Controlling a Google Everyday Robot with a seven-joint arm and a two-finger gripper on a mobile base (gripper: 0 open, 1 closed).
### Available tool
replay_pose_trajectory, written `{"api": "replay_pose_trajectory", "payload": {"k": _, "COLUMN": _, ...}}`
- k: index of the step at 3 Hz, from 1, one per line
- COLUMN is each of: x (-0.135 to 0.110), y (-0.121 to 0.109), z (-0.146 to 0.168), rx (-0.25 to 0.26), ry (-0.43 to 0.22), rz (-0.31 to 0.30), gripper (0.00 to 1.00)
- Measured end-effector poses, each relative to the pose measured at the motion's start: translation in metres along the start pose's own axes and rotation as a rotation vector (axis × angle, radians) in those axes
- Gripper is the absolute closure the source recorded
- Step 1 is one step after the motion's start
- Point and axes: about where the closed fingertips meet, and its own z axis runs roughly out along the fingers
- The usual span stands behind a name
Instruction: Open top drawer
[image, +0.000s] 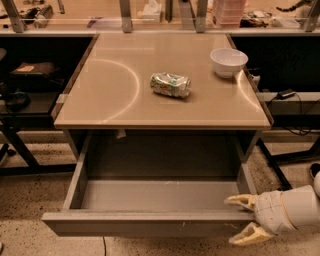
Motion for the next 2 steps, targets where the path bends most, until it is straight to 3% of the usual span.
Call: {"api": "replay_pose_trajectory", "payload": {"k": 2, "x": 0.009, "y": 0.022, "z": -0.007, "rx": 0.003, "ry": -0.008, "rz": -0.002, "gripper": 0.86}}
